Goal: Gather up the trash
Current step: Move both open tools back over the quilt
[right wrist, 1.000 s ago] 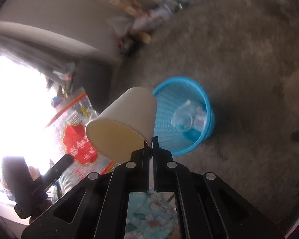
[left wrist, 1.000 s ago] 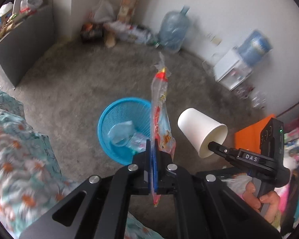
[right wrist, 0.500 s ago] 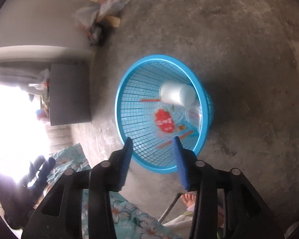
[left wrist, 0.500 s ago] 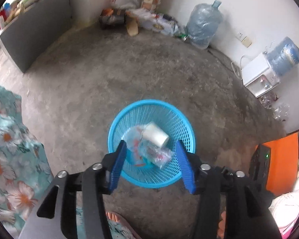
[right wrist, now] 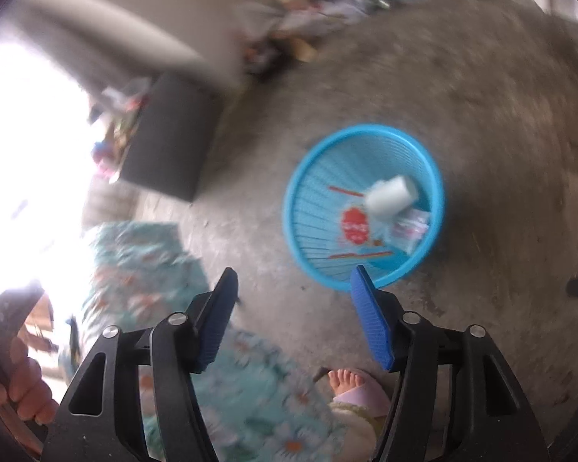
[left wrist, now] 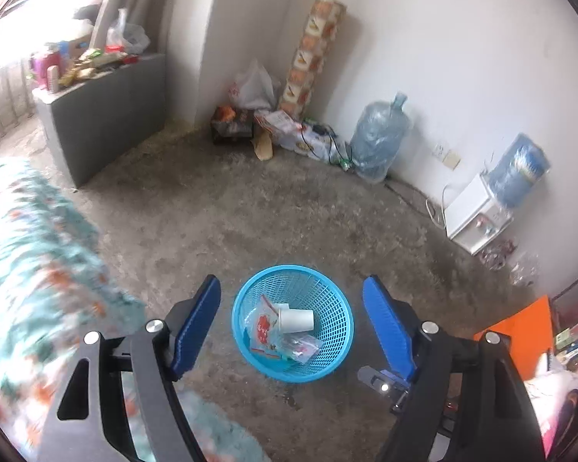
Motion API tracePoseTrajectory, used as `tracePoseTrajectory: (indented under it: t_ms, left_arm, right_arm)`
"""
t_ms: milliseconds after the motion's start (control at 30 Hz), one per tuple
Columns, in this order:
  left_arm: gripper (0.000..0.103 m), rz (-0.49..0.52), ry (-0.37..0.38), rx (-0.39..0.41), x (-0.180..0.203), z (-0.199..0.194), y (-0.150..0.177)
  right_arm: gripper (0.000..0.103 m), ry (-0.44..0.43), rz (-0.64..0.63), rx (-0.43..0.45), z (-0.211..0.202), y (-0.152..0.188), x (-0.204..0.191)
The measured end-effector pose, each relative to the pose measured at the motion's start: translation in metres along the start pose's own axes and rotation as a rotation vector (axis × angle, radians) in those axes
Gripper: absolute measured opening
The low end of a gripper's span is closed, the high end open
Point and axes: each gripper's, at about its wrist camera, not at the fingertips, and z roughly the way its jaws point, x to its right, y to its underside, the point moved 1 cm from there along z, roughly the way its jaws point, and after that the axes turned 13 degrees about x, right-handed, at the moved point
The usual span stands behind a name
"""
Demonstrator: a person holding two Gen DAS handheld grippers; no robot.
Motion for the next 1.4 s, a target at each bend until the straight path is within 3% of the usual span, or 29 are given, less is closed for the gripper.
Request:
tracePoseTrajectory:
  t_ms: [167,300,633,1033,1200,1400]
  left_arm:
    - [0.082,0.013,-0.030,0.123,-0.019,-0.083,0.000]
    - [0.087,0.054,-0.142,0.235,-0.041,-0.145,0.024]
    - [0.090,-0.020,-0.254,0.260,-0.096,-0.243,0.088]
    - [0.095,-0.068,-0.387,0.234,-0.140,-0.299,0.139]
    - [0.095,-0.075,-0.392,0.234,-0.139,-0.312,0.164]
    - [0.095,-0.057,-0.409,0.305,-0.139,-0.320,0.174]
  right_arm:
    - [0.074,-0.010,-0.160,0.043,-0.045,0.008,-0.053]
    - [0.076,-0.057,-0.251,0.018,-0.062,0.017,-0.085]
    - [0.081,-0.176,-0.416,-0.056,-0.083,0.069,-0.160]
    - [0.083,-0.262,-0.557,-0.134,-0.100,0.137,-0.232]
    - [0.083,-0.296,-0.535,-0.169,-0.100,0.152,-0.237]
    - [0.083,-0.360,-0.462,-0.273,-0.080,0.162,-0.235]
